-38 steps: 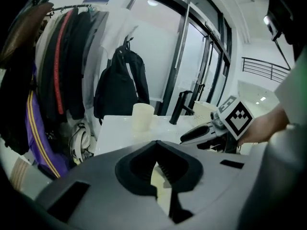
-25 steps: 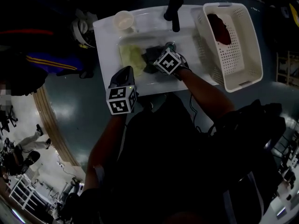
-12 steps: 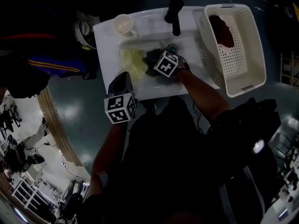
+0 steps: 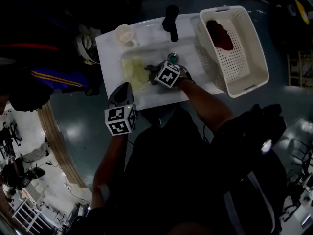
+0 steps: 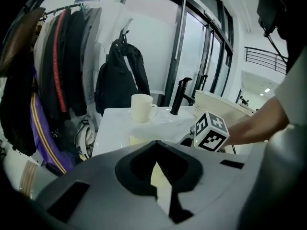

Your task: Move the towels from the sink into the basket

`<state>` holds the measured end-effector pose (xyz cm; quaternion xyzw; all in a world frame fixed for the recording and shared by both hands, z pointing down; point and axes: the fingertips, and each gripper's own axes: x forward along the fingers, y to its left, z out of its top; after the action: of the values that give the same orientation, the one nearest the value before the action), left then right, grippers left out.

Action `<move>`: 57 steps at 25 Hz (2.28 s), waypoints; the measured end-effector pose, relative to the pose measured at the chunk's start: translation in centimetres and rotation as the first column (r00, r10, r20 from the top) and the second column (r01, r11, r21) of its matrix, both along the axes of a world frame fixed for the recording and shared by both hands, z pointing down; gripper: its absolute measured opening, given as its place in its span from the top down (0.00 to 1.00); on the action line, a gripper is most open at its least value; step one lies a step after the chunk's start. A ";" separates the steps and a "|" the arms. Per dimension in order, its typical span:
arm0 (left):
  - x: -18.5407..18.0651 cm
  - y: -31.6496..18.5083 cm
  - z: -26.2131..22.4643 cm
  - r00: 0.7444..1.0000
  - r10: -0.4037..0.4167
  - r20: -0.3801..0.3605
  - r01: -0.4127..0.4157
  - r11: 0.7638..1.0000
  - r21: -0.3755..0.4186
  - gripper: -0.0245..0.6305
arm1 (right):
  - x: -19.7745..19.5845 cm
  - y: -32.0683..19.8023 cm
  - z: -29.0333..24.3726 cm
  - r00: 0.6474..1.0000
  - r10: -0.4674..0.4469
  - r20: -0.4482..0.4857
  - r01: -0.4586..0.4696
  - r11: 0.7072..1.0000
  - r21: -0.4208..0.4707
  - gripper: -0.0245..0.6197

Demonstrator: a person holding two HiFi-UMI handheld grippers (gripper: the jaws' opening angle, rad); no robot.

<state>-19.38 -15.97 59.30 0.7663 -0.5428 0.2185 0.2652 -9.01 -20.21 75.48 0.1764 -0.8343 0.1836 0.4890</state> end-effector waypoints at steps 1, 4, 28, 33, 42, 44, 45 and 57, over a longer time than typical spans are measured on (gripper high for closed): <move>-0.1 0.0 -0.3 1.000 -0.002 -0.004 0.002 1.000 0.006 0.95 | -0.2 -0.1 -0.7 1.000 0.015 0.016 -0.015 1.000 0.008 0.88; 0.6 -0.1 -0.9 1.000 -0.001 -0.026 0.002 1.000 0.025 0.95 | 0.0 0.1 -2.6 0.999 0.035 0.031 -0.035 0.999 0.023 0.88; 6.8 -5.6 -12.2 0.975 0.170 -0.144 -0.128 0.956 0.264 0.95 | 3.3 -1.1 -27.5 0.852 0.308 0.424 -0.382 0.918 0.102 0.88; 9.0 -6.5 -13.6 0.961 0.239 -0.139 -0.190 0.936 0.296 0.95 | 5.8 -2.1 -31.4 0.837 0.313 0.449 -0.432 0.881 0.192 0.88; 14.7 -6.6 -17.5 0.905 0.395 -0.156 -0.323 0.879 0.352 0.95 | 14.0 -3.9 -37.0 0.762 0.408 0.502 -0.583 0.770 0.260 0.88; 16.1 -6.8 -18.2 0.888 0.422 -0.185 -0.340 0.871 0.353 0.95 | 16.4 -4.4 -37.5 0.740 0.445 0.504 -0.623 0.737 0.263 0.88; 16.8 -6.7 -18.5 0.876 0.436 -0.205 -0.351 0.868 0.351 0.95 | 17.6 -4.5 -37.5 0.732 0.463 0.500 -0.637 0.725 0.261 0.88; 24.7 -7.1 -17.6 0.805 0.575 -0.146 -0.513 0.798 0.316 0.95 | 30.6 -6.1 -31.2 0.629 0.685 0.367 -0.774 0.597 0.211 0.88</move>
<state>5.31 -23.09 41.66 0.9386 -0.2867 0.1204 0.1496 21.63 -26.31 44.25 0.5639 -0.7590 0.2380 0.2219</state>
